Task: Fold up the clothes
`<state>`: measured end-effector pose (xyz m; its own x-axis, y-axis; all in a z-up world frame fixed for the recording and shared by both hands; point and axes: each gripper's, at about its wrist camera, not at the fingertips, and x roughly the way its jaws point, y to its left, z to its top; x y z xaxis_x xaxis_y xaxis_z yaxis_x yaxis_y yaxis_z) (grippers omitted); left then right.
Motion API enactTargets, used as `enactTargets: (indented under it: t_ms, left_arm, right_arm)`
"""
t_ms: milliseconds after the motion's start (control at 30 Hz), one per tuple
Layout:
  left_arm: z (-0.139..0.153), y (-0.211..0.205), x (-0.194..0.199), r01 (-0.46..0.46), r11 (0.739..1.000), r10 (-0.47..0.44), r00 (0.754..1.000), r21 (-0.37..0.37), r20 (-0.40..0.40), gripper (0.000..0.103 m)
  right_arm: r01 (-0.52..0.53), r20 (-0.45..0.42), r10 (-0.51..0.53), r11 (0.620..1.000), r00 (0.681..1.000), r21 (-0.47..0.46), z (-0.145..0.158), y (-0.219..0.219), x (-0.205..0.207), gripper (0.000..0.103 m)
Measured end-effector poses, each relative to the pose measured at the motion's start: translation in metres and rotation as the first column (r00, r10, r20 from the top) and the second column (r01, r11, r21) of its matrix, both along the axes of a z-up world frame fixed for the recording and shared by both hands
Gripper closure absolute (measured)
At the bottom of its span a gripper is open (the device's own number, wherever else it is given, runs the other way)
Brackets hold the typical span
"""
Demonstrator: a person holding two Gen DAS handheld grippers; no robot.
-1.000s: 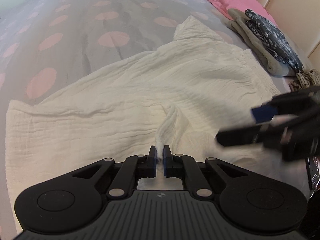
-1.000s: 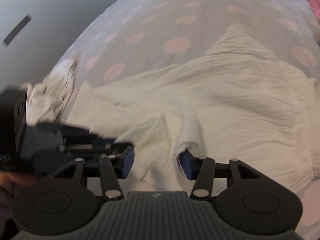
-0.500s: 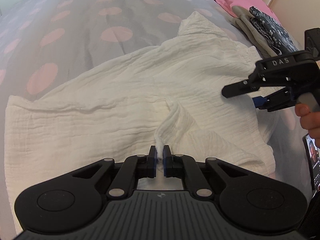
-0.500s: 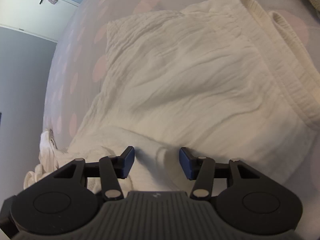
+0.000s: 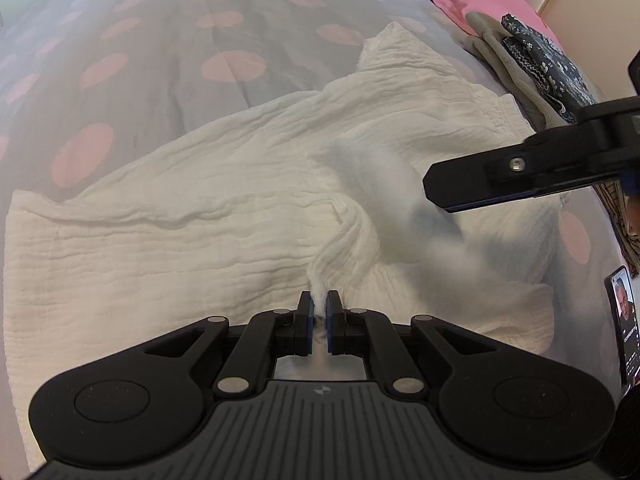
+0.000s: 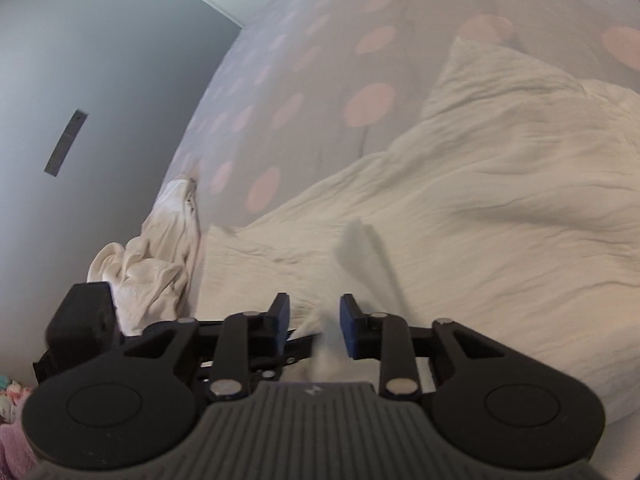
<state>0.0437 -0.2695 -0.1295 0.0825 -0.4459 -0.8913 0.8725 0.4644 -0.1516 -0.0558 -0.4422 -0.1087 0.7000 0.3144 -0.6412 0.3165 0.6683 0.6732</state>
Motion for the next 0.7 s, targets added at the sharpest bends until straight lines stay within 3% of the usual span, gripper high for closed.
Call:
enactTargets:
  t_ms: [200,333,533,633,700]
  left_arm:
    - [0.000,0.001,0.001,0.002,1.000,-0.002,1.000,0.000,0.001,0.099]
    - [-0.001,0.000,0.001,0.003,1.000,-0.003,1.000,0.001,0.003,0.099]
    - [0.000,0.000,0.001,0.001,1.000,-0.001,1.000,-0.001,0.003,0.099]
    - [0.000,-0.001,0.001,0.002,1.000,-0.002,1.000,-0.001,0.003,0.099]
    - [0.000,-0.002,0.001,0.003,1.000,-0.003,1.000,0.000,0.004,0.099]
  right_arm:
    - [0.088,0.007,-0.088,0.996,0.996,-0.015,0.007,-0.017,-0.009,0.062]
    - [0.185,-0.095,-0.187,0.982,0.978,-0.029,-0.014,-0.031,-0.011,0.057]
    - [0.121,-0.160,-0.114,0.992,0.981,0.035,-0.038,-0.023,-0.009,0.057]
    - [0.078,-0.147,-0.072,0.996,0.987,0.037,-0.035,-0.015,-0.006,0.066]
    - [0.064,-0.140,-0.060,0.998,0.988,0.024,-0.032,-0.011,-0.004,0.086]
